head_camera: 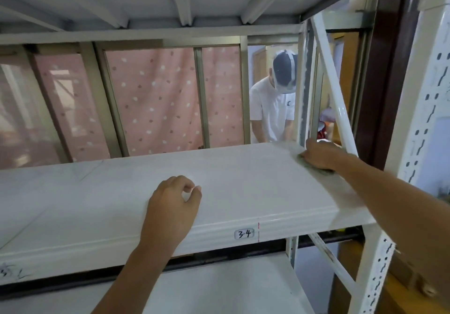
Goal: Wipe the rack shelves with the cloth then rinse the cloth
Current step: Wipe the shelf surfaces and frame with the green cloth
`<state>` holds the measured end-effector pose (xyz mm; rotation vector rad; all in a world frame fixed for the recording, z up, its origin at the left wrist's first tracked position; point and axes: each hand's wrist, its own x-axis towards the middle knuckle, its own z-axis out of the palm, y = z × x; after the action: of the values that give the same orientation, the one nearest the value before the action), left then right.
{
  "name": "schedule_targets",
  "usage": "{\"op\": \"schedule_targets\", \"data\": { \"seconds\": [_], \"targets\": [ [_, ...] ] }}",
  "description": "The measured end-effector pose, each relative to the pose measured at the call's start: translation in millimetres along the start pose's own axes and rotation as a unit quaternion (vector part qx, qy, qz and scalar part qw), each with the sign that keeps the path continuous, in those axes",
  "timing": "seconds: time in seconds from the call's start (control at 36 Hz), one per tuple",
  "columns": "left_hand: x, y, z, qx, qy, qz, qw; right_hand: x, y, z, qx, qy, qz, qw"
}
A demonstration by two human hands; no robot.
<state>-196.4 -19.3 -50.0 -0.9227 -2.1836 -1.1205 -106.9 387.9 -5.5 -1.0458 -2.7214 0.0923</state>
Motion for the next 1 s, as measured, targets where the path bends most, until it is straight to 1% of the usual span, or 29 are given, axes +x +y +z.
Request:
{"op": "schedule_targets", "data": {
  "seconds": [0.14,0.19,0.25,0.31,0.36,0.47,0.56,0.64,0.69,0.78,0.86,0.92,1.0],
  "targets": [
    [-1,10,2,0.036,-0.048,-0.025,0.998,11,-28,4,-0.077,0.001,0.013,0.997],
    [-2,14,0,0.052,-0.063,-0.035,0.996,12,-43,5,-0.076,-0.003,0.003,0.997],
    [-2,15,-1,0.057,-0.065,-0.041,0.995,7,-68,7,-0.060,0.002,-0.025,0.998],
    [-3,15,-2,0.059,-0.059,-0.042,0.996,-1,-100,10,-0.045,0.013,-0.074,0.996],
    [-2,14,-1,0.052,-0.051,-0.047,0.996,-16,-138,14,-0.037,0.014,-0.153,0.987],
    [-2,5,1,0.050,-0.021,-0.031,0.998,-75,-210,7,-0.036,-0.023,-0.320,0.947],
    [-1,-3,3,0.052,0.010,-0.024,0.998,-115,-238,3,-0.037,-0.027,-0.410,0.911],
    [-1,-6,4,0.053,0.034,-0.019,0.998,-133,-237,3,-0.014,-0.016,-0.454,0.891],
    [-1,-5,6,0.056,0.029,-0.017,0.998,-132,-226,1,-0.013,-0.006,-0.446,0.895],
    [0,-4,9,0.071,-0.014,-0.002,0.997,-117,-199,-2,-0.060,-0.014,-0.390,0.919],
    [0,0,10,0.060,-0.083,0.019,0.995,-87,-159,-5,-0.078,-0.040,-0.292,0.952],
    [0,0,9,0.057,-0.104,0.032,0.992,-64,-126,-7,-0.087,-0.047,-0.226,0.969],
    [0,0,9,0.039,-0.117,0.035,0.992,-31,-78,-7,-0.099,-0.048,-0.134,0.985]
  ]
}}
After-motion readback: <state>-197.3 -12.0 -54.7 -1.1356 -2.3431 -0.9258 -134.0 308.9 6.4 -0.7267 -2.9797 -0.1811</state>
